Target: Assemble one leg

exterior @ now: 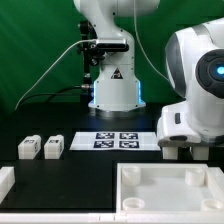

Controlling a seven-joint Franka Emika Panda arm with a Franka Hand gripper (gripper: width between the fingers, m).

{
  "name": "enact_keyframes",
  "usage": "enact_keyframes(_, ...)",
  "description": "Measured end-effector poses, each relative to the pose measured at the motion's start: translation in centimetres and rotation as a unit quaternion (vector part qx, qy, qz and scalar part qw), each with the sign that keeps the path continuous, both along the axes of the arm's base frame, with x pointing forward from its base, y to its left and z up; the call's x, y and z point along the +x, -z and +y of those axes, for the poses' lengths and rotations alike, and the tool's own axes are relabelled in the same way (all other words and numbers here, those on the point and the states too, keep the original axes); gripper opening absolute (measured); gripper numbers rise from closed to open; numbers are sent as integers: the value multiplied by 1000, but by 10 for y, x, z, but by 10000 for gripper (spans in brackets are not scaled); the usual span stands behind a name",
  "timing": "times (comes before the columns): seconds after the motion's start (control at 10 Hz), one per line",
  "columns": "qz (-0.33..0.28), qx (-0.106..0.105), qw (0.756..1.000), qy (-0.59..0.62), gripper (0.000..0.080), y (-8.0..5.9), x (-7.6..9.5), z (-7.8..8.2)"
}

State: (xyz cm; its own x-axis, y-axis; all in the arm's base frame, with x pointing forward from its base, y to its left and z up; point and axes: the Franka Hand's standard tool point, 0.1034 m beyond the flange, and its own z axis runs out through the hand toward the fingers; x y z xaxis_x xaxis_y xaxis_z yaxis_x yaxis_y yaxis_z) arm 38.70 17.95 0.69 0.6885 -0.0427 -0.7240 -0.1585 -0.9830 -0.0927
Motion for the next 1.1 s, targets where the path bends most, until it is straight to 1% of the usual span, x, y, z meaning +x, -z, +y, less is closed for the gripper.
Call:
enact_keyframes(0.2, 0, 0, 1000, 0, 644, 0, 0, 0)
enact_keyframes(0.4, 0, 0, 1000, 0, 372, 0, 0, 0)
enact_keyframes(0.5, 0, 0, 1000, 0, 291, 0, 0, 0)
enact_keyframes(1.1, 0, 0, 1000, 0, 291, 0, 0, 0)
